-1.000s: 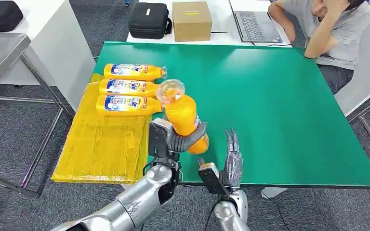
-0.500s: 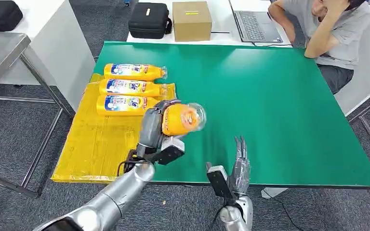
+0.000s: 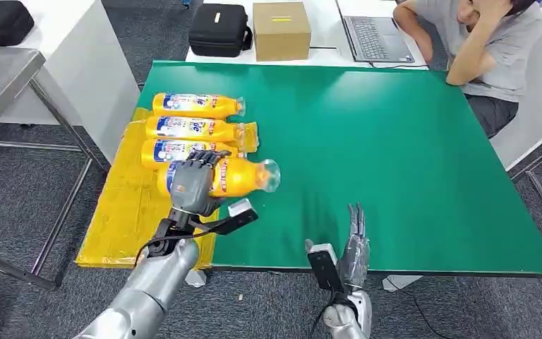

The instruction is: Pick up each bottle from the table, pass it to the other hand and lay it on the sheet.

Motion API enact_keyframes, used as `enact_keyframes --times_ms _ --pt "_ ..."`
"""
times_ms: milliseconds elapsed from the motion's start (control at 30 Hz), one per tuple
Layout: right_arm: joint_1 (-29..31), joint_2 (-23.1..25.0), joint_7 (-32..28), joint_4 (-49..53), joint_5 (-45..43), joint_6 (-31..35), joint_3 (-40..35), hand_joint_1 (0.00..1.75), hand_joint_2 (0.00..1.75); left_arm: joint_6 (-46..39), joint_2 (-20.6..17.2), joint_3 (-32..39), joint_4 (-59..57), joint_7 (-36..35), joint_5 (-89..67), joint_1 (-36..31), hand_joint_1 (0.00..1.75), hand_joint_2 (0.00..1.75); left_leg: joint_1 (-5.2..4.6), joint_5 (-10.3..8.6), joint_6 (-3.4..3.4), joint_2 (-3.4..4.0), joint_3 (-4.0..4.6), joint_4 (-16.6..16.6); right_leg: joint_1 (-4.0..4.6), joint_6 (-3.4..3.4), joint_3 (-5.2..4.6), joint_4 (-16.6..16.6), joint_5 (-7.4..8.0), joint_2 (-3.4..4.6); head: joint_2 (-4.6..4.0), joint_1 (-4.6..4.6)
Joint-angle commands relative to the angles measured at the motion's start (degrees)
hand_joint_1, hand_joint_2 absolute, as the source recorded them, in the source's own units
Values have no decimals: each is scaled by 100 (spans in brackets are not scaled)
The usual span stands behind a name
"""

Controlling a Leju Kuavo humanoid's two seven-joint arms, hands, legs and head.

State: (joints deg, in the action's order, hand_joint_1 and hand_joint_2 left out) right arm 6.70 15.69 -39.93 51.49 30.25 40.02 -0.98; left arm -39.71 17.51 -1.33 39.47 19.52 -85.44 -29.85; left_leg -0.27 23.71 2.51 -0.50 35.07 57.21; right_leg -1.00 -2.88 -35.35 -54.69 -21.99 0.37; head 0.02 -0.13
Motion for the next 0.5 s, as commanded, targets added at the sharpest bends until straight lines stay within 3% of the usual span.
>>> enact_keyframes --times_ms 33,500 --pt "197 -14 -7 -517 -306 -2 -209 0 175 -29 -984 -1004 -959 -1675 -456 -328 175 175 6 15 -17 30 -40 -7 8 15 29 4 -8 22 0 0" --pt "197 -14 -7 -517 -306 -2 -209 0 175 -29 -984 -1004 -959 -1675 -456 -328 175 175 7 1 -18 3 -11 -1 6 12 6 -3 -7 1 0 0"
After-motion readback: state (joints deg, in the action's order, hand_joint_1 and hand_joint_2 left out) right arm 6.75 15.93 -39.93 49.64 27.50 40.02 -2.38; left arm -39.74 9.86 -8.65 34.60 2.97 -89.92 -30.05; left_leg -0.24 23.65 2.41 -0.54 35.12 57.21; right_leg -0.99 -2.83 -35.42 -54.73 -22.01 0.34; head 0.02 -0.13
